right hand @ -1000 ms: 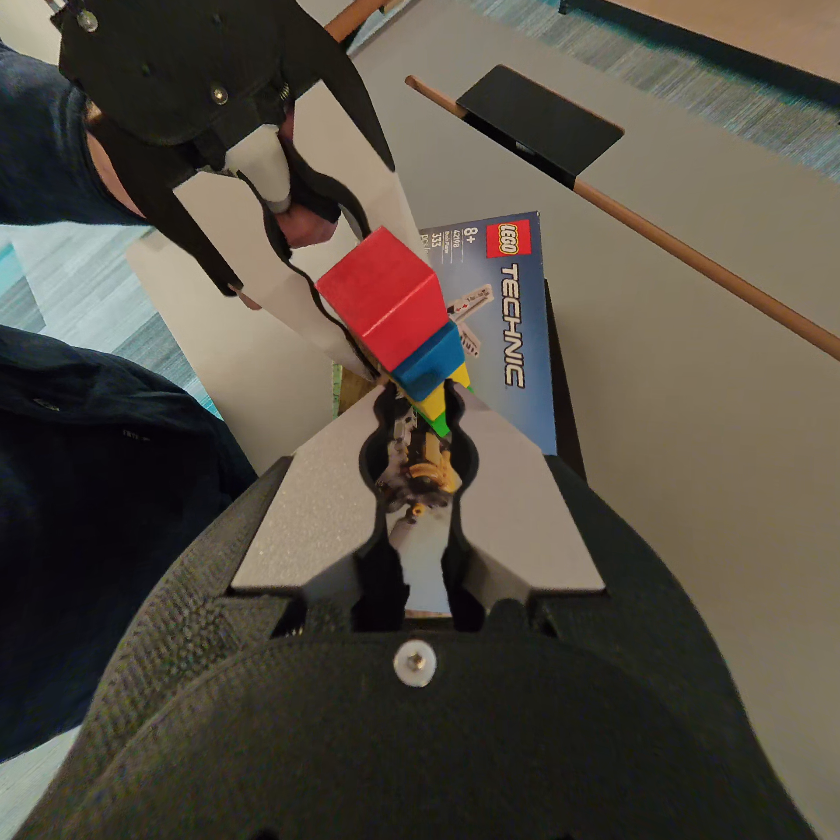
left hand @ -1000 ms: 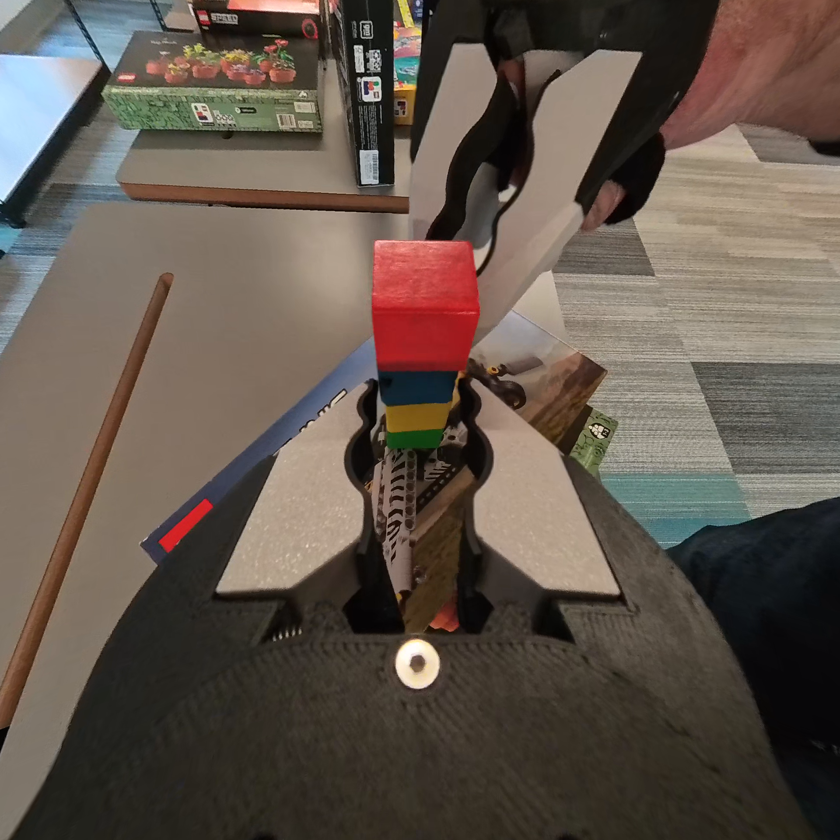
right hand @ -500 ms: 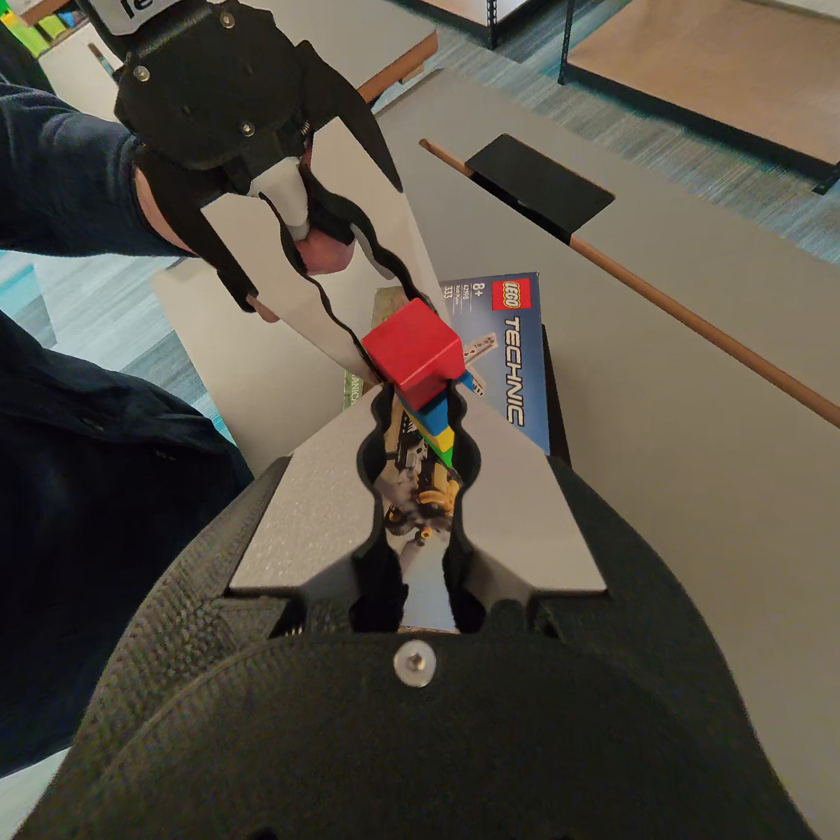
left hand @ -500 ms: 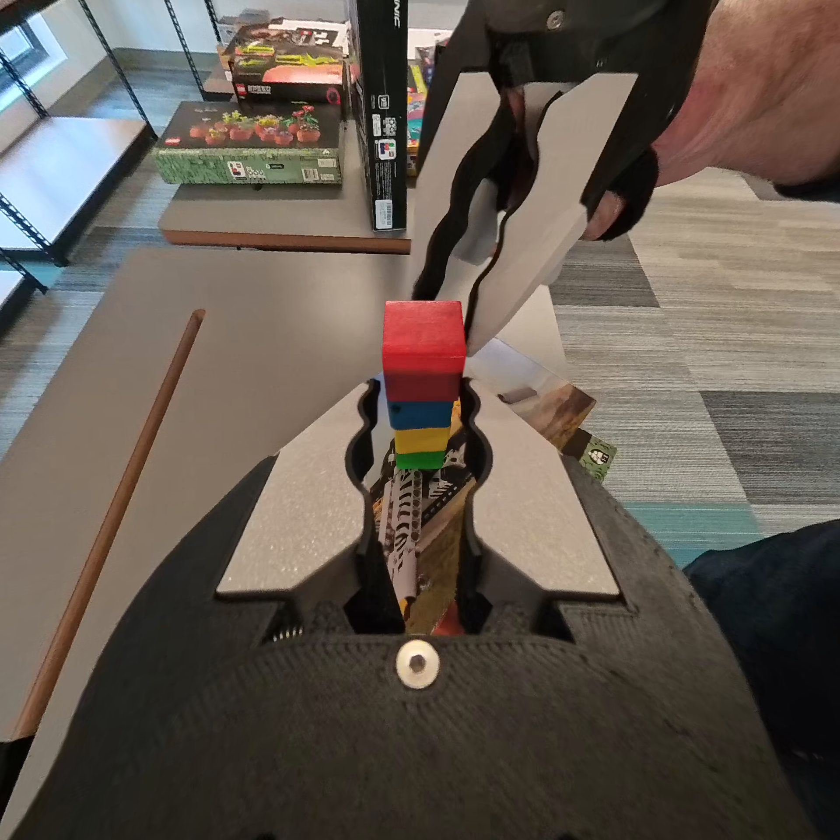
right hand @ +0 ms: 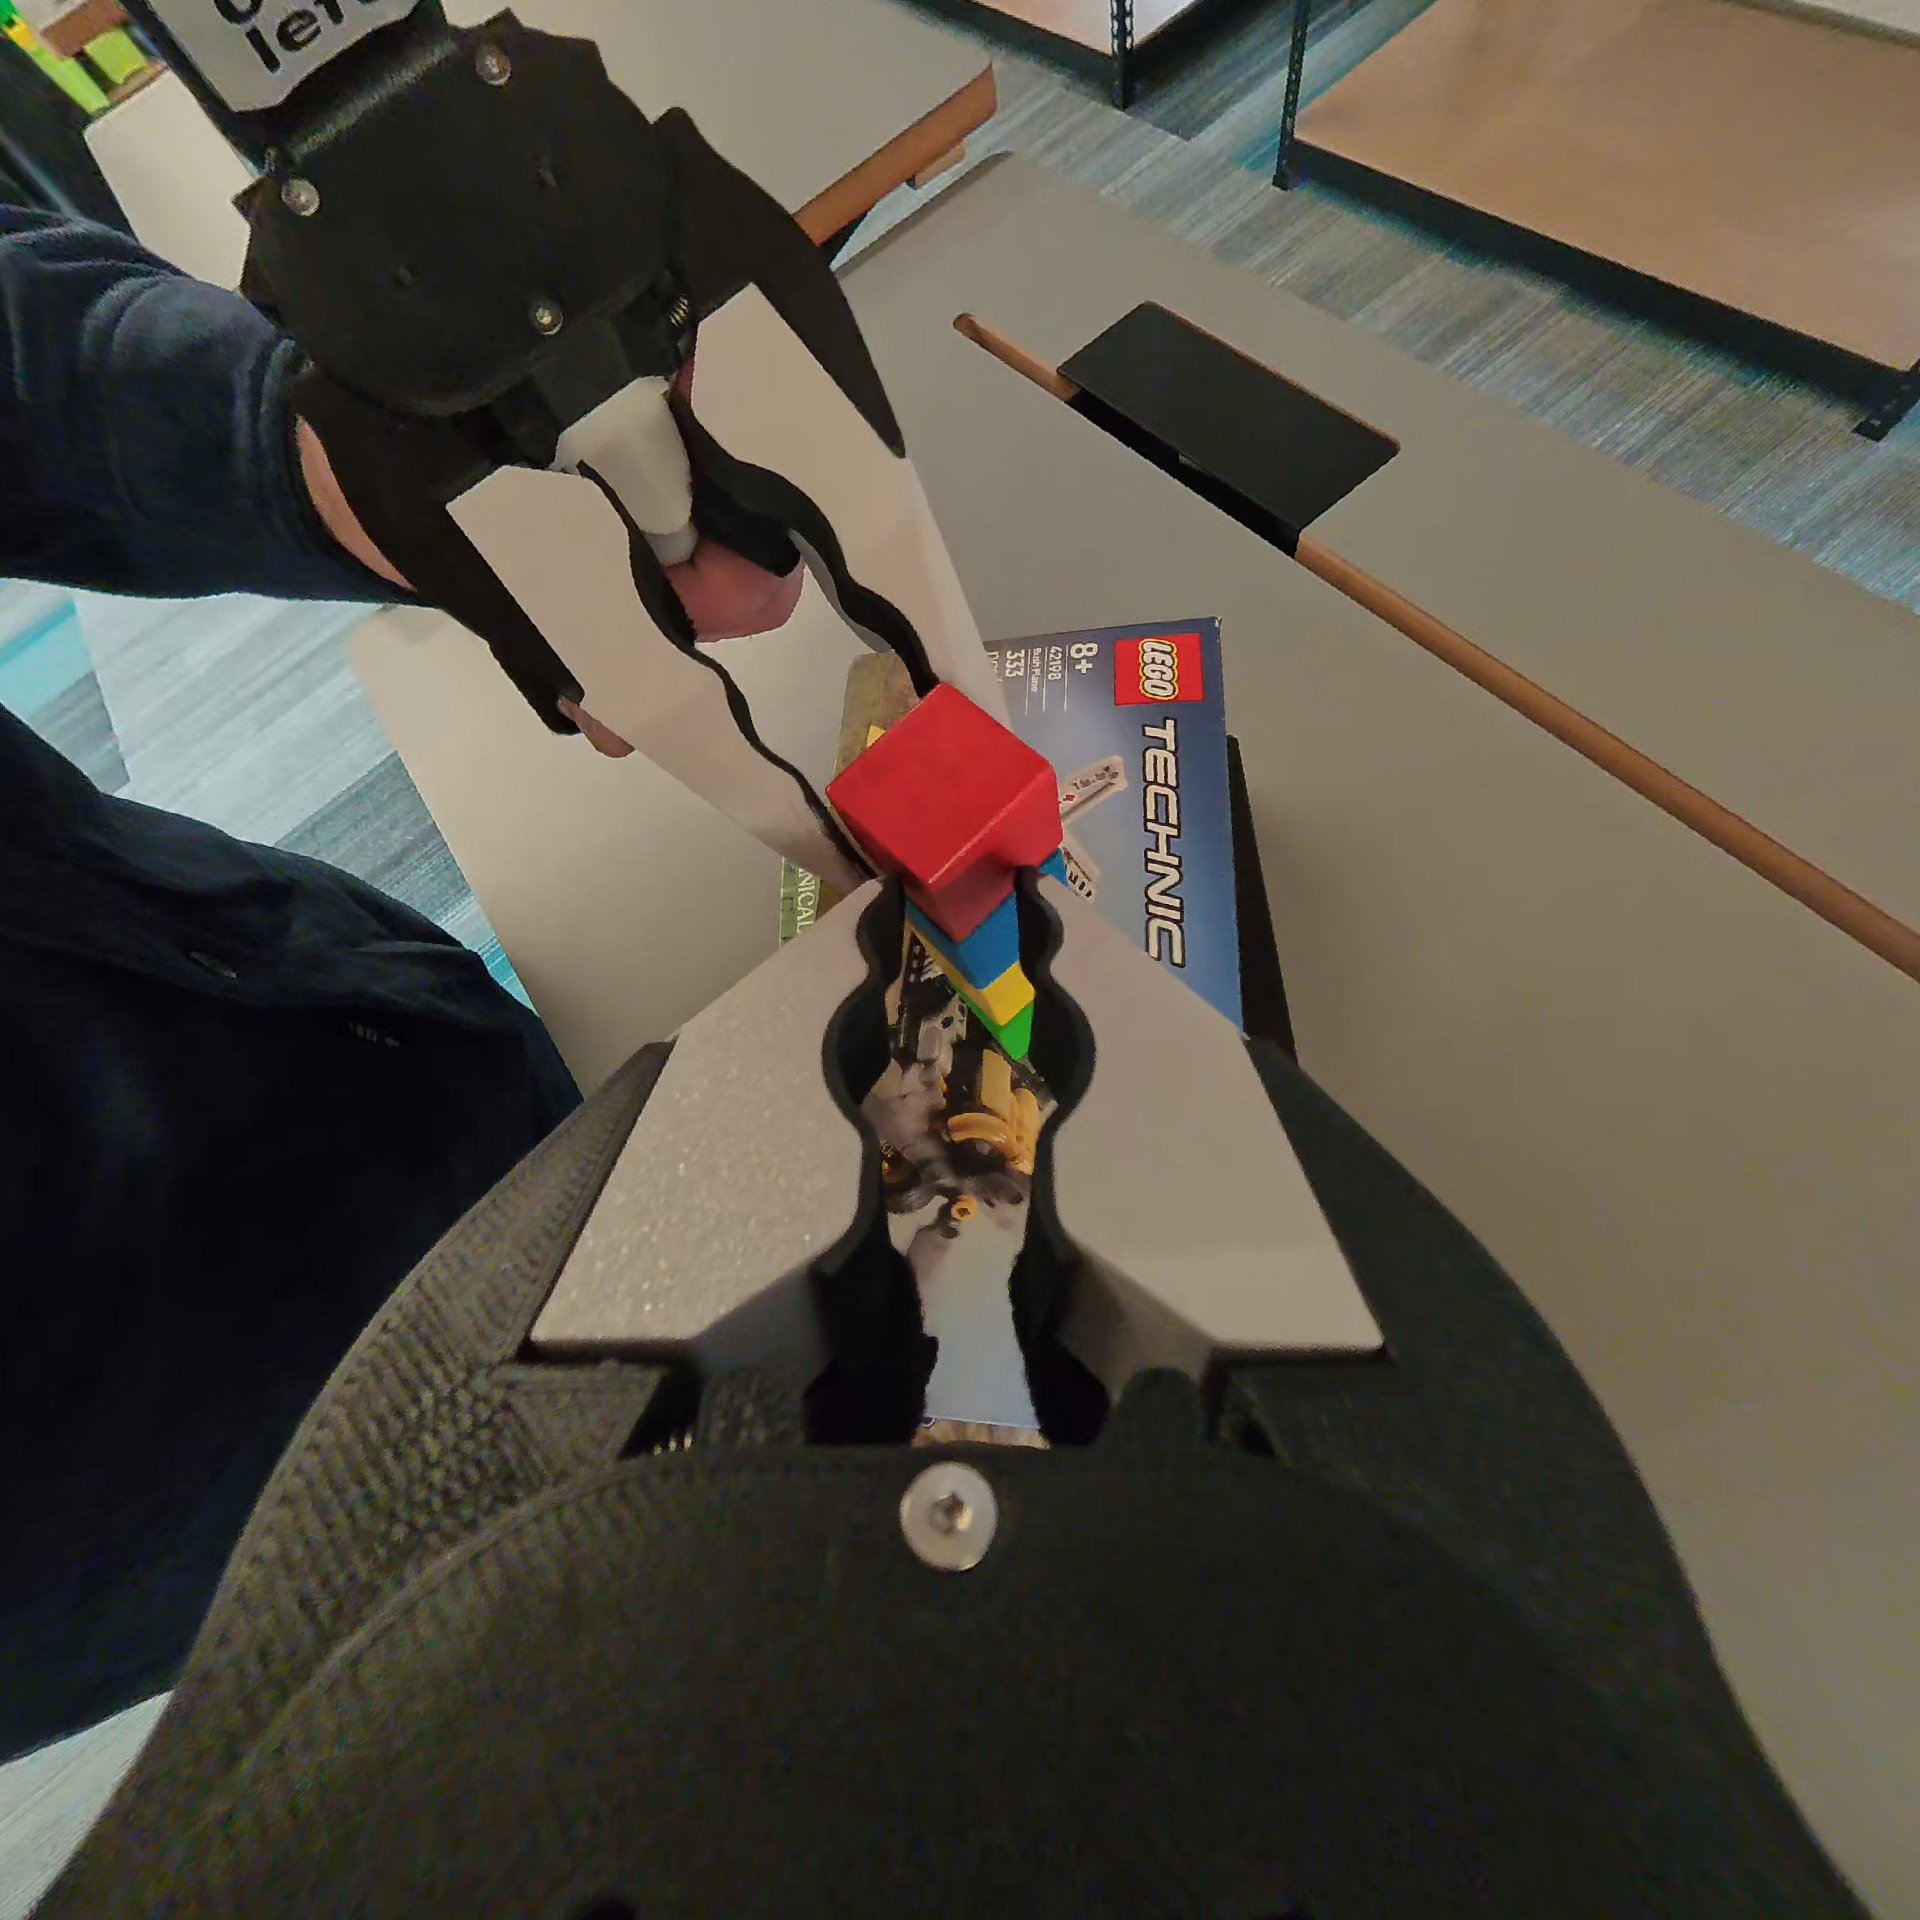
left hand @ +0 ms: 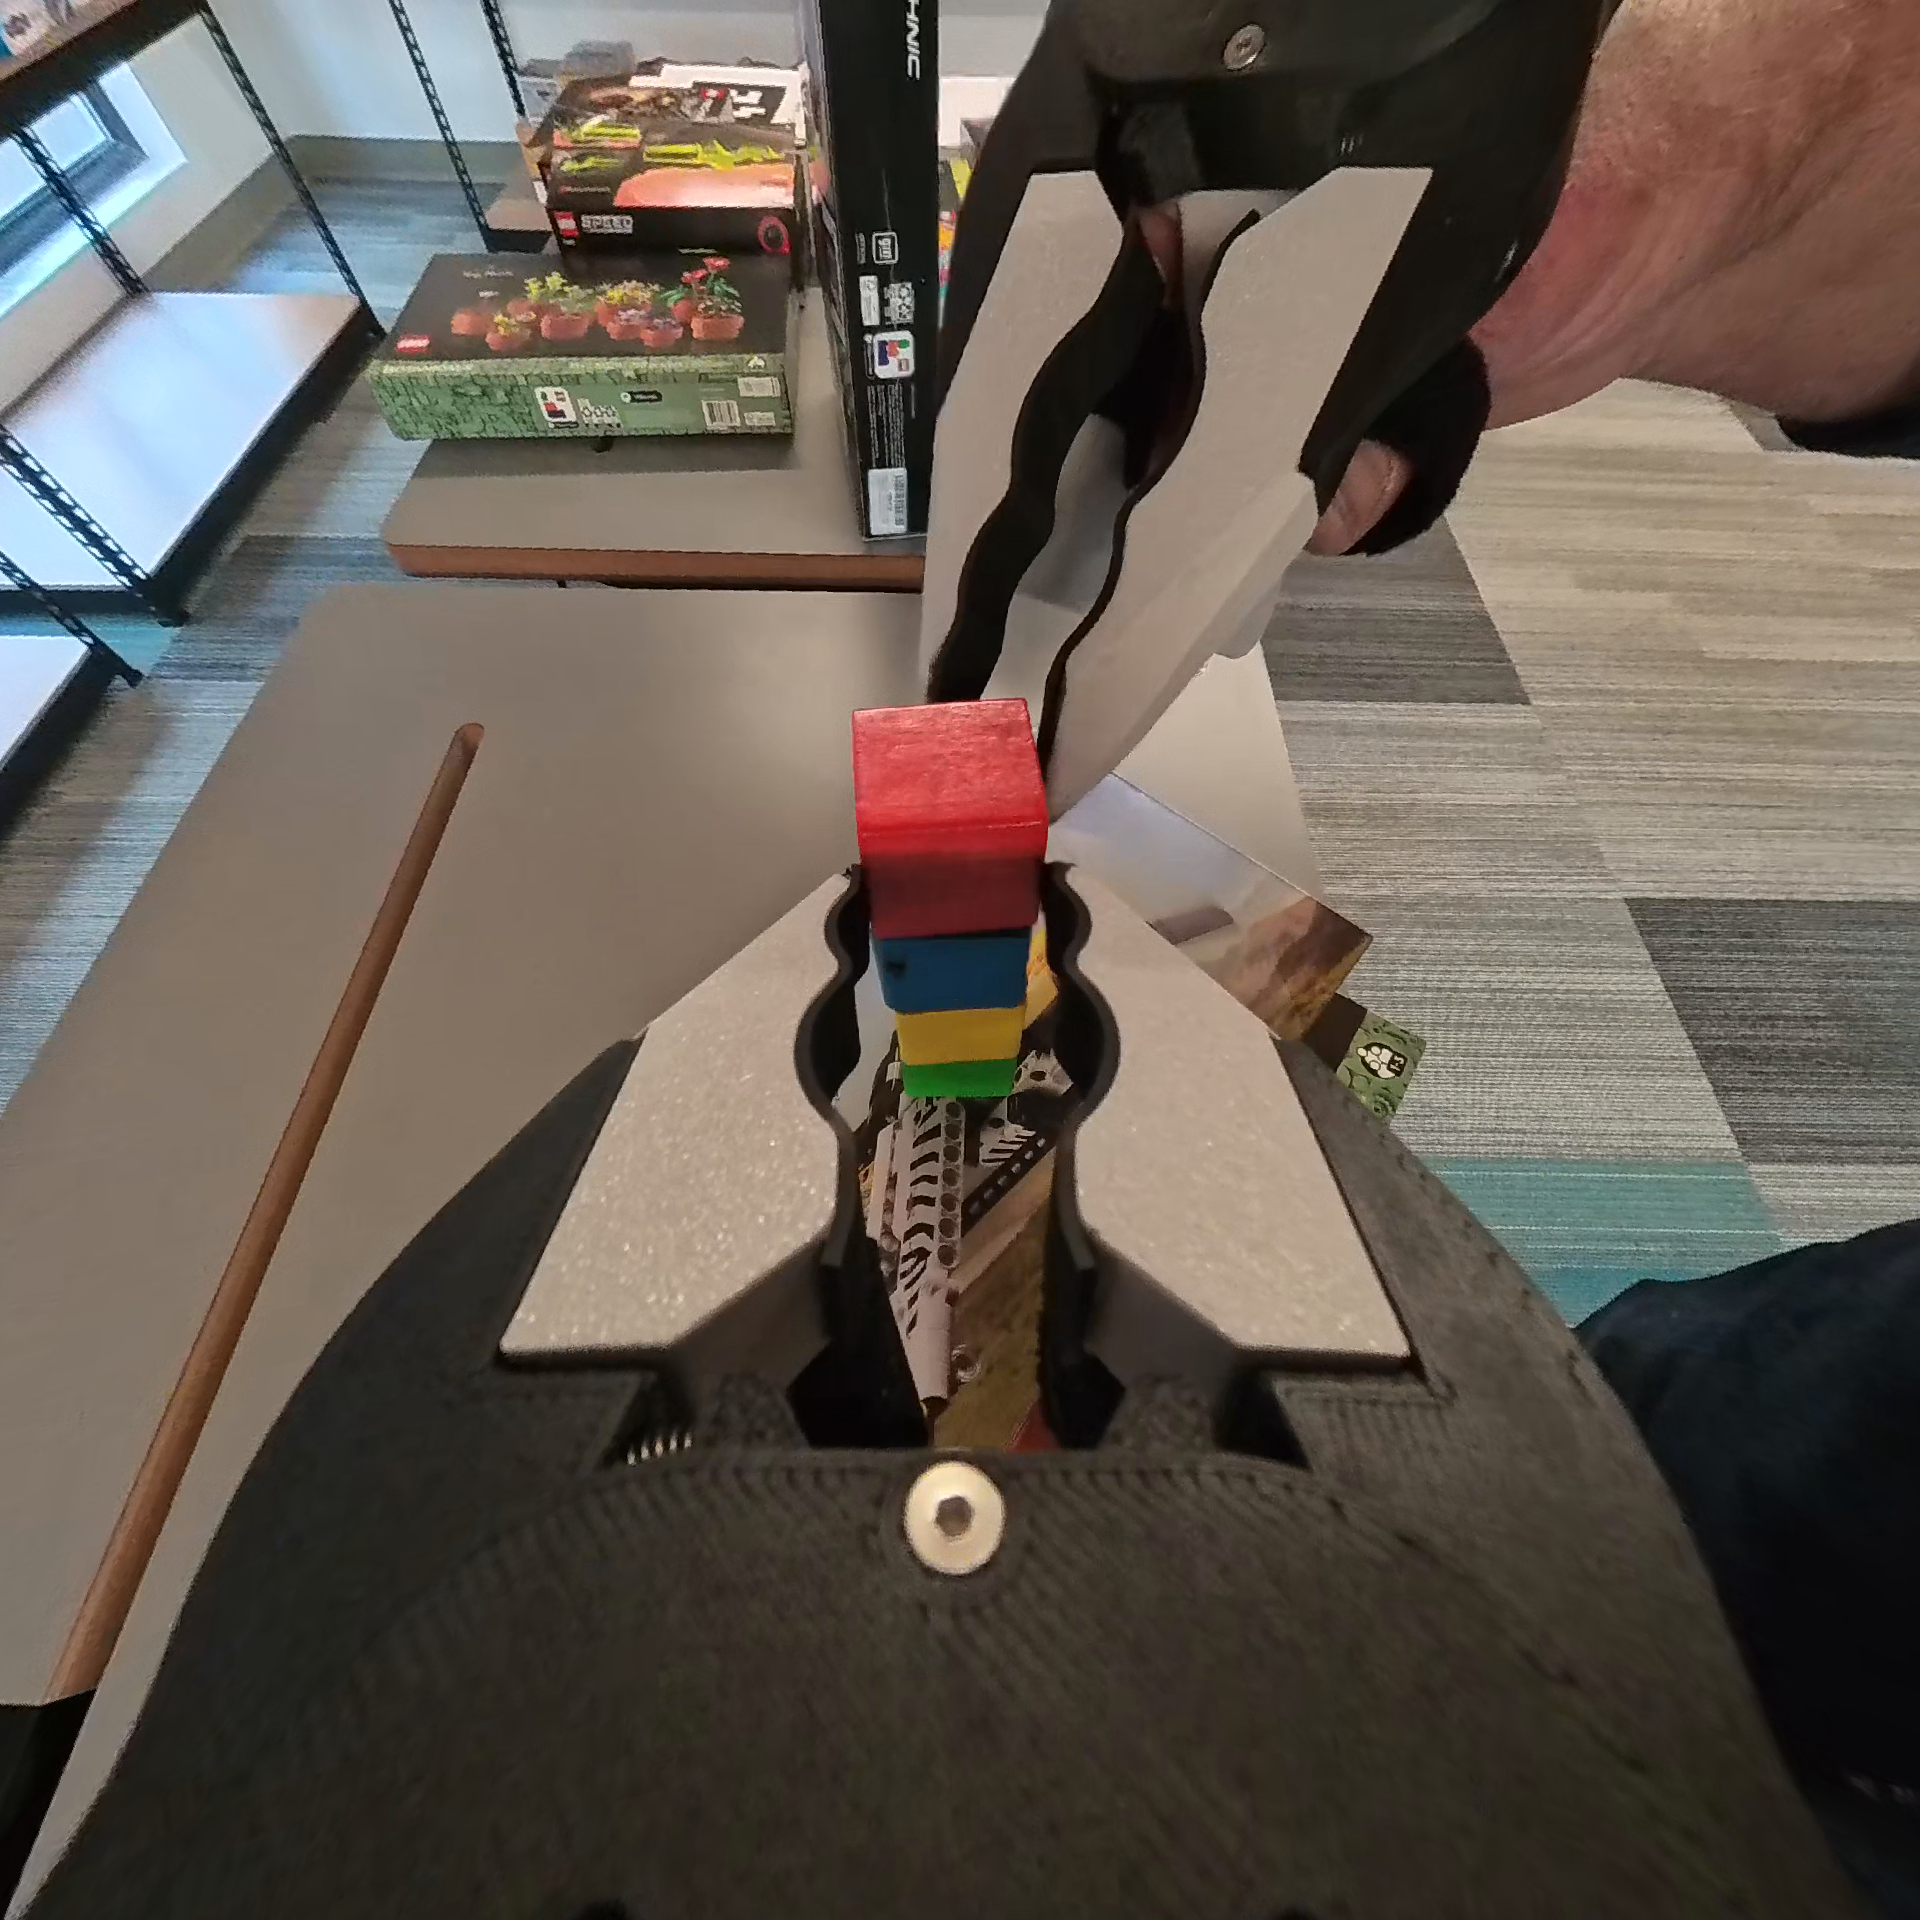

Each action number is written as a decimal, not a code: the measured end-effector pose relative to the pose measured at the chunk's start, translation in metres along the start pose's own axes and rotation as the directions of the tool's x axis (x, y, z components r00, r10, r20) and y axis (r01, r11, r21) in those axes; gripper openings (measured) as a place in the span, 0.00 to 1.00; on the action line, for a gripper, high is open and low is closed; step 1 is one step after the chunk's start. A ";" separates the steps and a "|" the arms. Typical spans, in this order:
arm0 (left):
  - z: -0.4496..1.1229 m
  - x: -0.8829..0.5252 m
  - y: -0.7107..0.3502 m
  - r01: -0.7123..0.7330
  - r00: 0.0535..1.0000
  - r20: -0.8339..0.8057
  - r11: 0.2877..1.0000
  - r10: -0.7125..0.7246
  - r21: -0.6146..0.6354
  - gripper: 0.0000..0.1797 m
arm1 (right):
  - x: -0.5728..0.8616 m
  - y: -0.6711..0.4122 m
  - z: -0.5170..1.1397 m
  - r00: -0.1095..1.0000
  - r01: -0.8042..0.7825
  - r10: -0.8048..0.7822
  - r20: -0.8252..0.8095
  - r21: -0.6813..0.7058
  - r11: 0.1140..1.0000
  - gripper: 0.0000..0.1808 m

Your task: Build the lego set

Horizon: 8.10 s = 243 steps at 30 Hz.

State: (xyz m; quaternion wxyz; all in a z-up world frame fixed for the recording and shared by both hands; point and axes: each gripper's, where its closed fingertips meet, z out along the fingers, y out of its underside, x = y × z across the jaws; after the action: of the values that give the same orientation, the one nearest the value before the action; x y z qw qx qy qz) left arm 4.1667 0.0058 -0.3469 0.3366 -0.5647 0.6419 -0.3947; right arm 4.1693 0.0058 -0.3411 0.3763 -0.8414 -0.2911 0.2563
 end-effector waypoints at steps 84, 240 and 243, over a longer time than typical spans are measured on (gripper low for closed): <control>-0.006 0.001 0.003 0.041 0.998 -0.041 0.999 -0.042 -0.014 0.25 | 0.001 0.022 0.013 0.998 -0.051 0.052 0.046 -0.024 0.998 0.16; -0.108 -0.026 0.100 0.912 0.382 -0.263 0.317 -0.886 0.259 0.68 | -0.049 0.029 0.078 0.891 -0.444 0.433 -0.137 -0.065 0.894 0.47; -0.108 -0.024 0.097 0.908 0.399 -0.265 0.339 -0.878 0.246 0.66 | -0.048 0.034 0.077 0.886 -0.452 0.439 -0.147 -0.072 0.889 0.47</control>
State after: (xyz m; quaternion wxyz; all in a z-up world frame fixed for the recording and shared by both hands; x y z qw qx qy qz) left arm 4.0306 0.0486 -0.3833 0.1334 -0.7352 0.1595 -0.6452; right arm 4.0954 -0.0079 -0.4024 0.2806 -0.9188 -0.0783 0.2663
